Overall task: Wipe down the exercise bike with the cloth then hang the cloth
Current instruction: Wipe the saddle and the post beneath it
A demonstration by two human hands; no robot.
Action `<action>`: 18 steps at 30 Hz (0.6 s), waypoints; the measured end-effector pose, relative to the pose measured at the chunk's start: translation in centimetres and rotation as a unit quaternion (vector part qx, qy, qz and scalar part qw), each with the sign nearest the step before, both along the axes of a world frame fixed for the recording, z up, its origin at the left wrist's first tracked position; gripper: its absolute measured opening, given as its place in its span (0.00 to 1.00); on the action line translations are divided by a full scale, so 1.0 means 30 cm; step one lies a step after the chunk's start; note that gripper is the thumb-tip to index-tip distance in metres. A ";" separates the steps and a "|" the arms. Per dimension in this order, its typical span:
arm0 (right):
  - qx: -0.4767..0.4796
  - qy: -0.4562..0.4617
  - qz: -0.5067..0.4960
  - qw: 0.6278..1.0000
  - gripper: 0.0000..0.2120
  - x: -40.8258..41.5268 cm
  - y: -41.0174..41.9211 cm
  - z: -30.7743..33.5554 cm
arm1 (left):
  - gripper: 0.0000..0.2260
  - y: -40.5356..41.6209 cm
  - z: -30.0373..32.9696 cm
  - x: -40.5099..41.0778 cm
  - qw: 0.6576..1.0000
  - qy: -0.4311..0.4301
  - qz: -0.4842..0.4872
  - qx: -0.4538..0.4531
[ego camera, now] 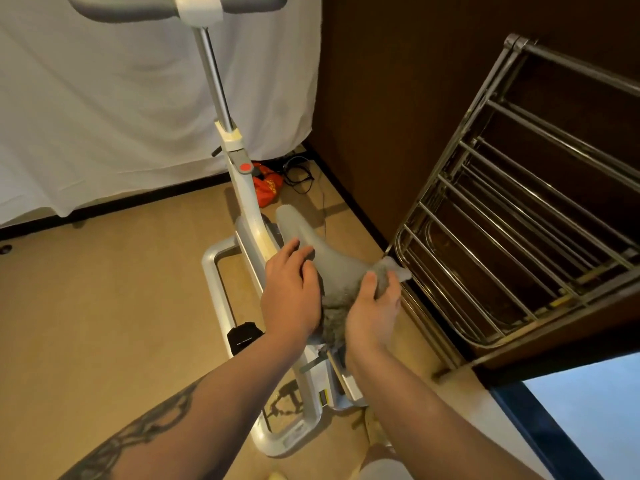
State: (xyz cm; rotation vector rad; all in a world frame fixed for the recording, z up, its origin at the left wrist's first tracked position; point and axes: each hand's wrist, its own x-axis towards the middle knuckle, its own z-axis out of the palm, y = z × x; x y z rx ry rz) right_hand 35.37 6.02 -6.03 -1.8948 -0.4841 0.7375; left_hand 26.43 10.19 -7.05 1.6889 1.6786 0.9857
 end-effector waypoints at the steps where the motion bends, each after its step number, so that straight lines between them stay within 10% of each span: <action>1: -0.014 0.015 -0.008 1.000 0.20 0.028 0.031 -0.011 | 0.16 -0.001 0.001 0.003 1.000 0.000 0.001 0.002; 6: -0.078 -0.054 0.094 0.991 0.22 0.059 0.058 -0.012 | 0.15 -0.007 0.001 0.002 1.000 -0.021 0.011 0.002; 9: -0.099 -0.264 0.226 0.933 0.25 0.038 -0.028 0.001 | 0.15 -0.011 0.000 0.007 0.999 -0.030 0.016 0.009; 18: -0.183 -0.473 0.391 0.768 0.27 0.043 0.038 0.037 | 0.13 -0.034 0.000 0.016 0.993 -0.049 0.100 0.035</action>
